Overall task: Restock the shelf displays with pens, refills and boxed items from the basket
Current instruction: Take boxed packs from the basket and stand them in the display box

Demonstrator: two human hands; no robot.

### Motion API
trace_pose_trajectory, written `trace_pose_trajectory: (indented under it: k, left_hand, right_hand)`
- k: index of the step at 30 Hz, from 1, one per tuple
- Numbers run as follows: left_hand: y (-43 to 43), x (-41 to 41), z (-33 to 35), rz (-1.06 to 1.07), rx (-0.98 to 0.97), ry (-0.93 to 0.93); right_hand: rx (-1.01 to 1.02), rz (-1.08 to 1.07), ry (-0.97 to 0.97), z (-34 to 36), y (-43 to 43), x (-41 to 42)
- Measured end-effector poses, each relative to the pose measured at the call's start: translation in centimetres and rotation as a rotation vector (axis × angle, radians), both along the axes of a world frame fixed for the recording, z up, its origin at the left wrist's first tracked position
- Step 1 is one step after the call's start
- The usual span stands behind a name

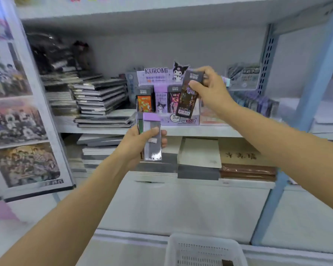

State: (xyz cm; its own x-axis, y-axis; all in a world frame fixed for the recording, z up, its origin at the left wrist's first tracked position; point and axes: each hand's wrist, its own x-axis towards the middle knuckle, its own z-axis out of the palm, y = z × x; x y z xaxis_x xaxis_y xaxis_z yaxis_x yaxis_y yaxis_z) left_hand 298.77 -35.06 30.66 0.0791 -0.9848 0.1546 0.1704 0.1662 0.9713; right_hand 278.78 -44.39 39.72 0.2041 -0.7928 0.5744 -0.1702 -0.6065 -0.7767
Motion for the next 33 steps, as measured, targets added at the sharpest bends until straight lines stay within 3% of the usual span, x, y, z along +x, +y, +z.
trace_pose_trajectory:
  k: [19,33]
  left_hand:
    - [-4.6,2.2,0.8,0.025,-0.050,0.067]
    - [-5.3,1.8,0.9,0.022,-0.058,0.076]
  right_hand:
    - [-0.151,-0.096,0.302,-0.6,-7.1,4.1]
    - [0.025,0.026,0.439,0.8,-8.5,3.5]
